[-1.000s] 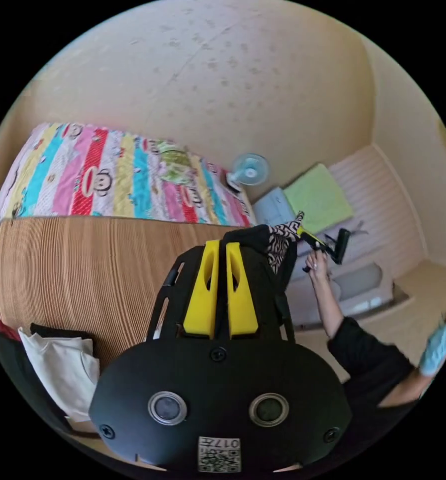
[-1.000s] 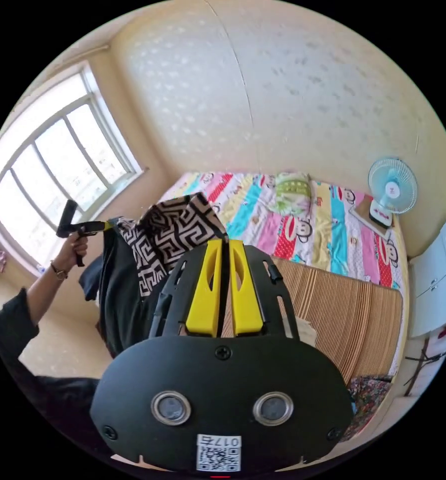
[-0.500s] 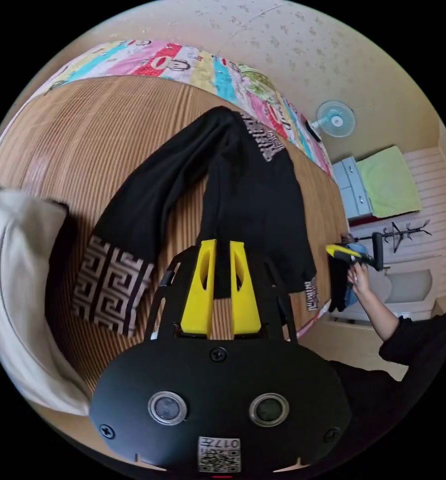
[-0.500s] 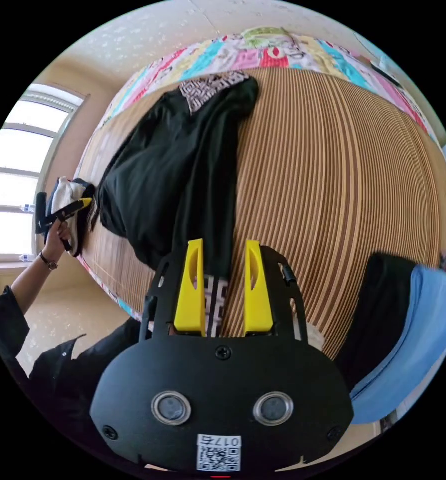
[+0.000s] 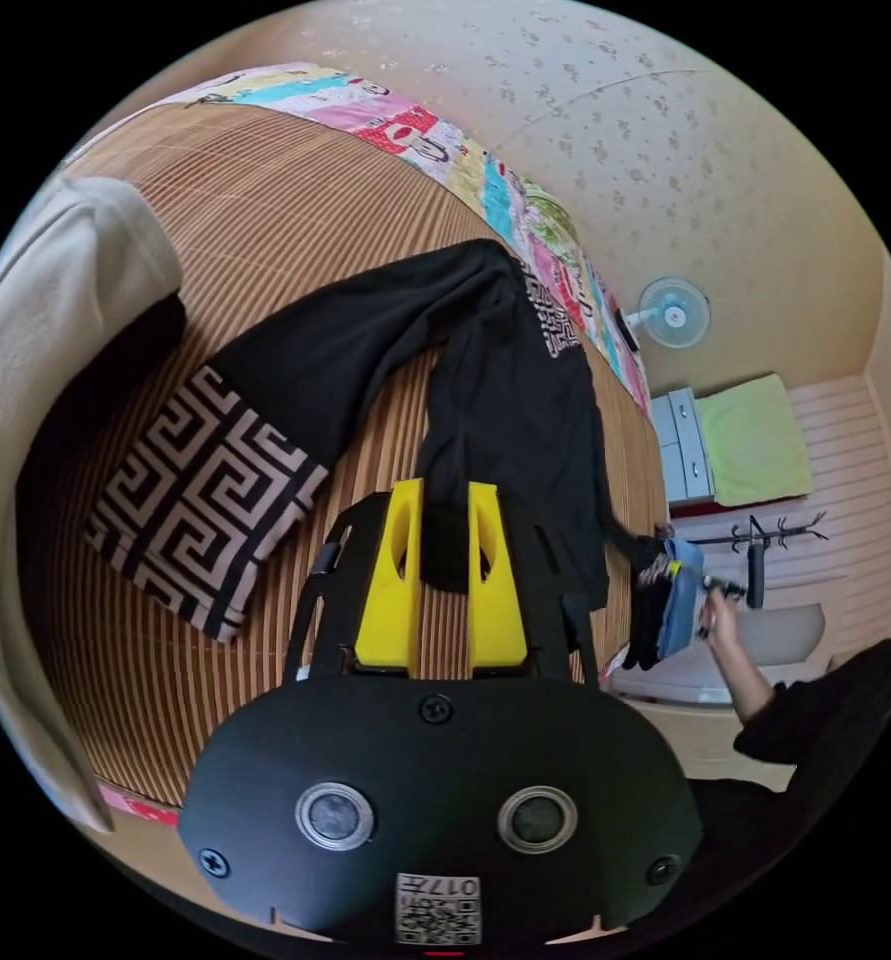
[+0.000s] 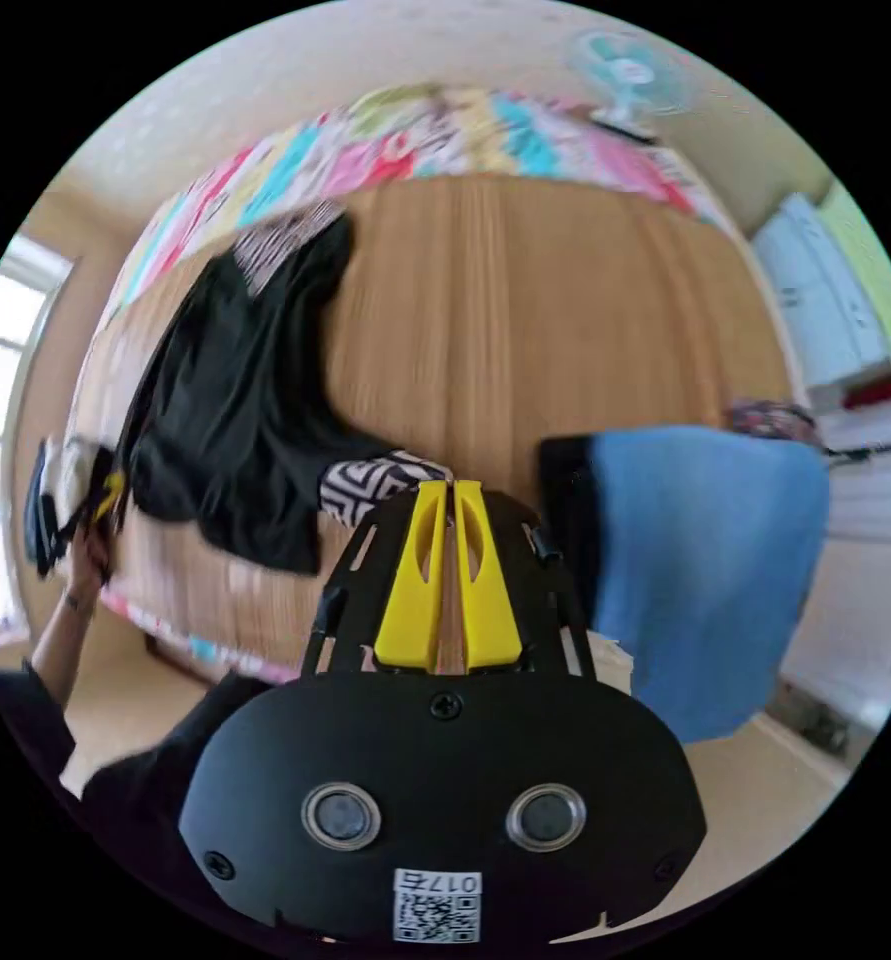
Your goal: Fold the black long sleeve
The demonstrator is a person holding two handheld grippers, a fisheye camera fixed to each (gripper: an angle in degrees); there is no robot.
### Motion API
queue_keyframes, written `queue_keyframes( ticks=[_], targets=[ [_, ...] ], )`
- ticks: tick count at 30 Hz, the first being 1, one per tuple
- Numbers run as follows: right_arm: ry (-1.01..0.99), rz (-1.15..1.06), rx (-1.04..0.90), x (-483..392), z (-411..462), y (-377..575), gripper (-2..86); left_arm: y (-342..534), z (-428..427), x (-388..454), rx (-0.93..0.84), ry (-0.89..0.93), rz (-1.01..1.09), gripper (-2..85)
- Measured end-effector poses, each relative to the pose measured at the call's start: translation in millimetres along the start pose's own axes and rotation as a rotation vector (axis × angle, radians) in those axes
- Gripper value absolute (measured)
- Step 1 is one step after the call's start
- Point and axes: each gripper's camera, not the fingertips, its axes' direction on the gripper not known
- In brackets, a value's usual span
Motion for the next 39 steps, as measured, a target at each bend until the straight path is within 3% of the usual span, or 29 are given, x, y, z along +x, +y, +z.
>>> queue_keyframes(
  ticks=[3, 4, 7, 11, 13, 20, 22, 24, 29, 33, 35, 39],
  targets=[
    [0.22, 0.31, 0.143, 76, -39, -35, 5.3, -17, -15, -1, -0.014, -0.002, 0.029, 8.0],
    [0.172, 0.372, 0.13, 86, -41, -40, 8.2, -23, -21, 0, -0.011, -0.003, 0.042, 8.2],
    [-0.04, 0.272, 0.102, 43, -20, -32, 10.6, -38, -29, 5, -0.022, -0.059, 0.089, 8.7],
    [-0.364, 0.109, -0.159, -60, 68, 2, 10.6, -59, -23, 13, -0.096, -0.103, 0.166, 8.8],
    [-0.418, 0.085, -0.241, -96, 100, 18, 10.4, -75, -23, 15, -0.131, -0.139, 0.188, 7.8],
    [-0.19, 0.012, -0.235, -133, 85, 31, 4.0, -107, -46, 6, -0.312, -0.082, 0.244, 4.1],
    [-0.156, 0.005, -0.216, -120, 63, 33, 3.5, -101, -63, -10, -0.374, 0.128, 0.216, 3.8],
    [-0.109, 0.004, -0.235, -105, 49, 41, 3.3, -84, -79, -25, -0.36, 0.213, 0.131, 3.7],
    [-0.037, 0.005, -0.425, -71, 69, 91, 3.7, -15, -97, -34, -0.401, 0.158, 0.044, 3.6],
    [-0.051, 0.039, -0.44, -57, 73, 105, 5.3, 23, -122, -42, -0.289, 0.148, -0.113, 4.6],
    [-0.078, 0.106, -0.408, -46, 64, 98, 6.9, 22, -145, -47, -0.161, 0.125, -0.2, 5.6],
    [-0.157, 0.171, -0.338, -36, 50, 82, 6.9, 15, -193, -83, 0.218, 0.207, -0.566, 10.8]
  ],
)
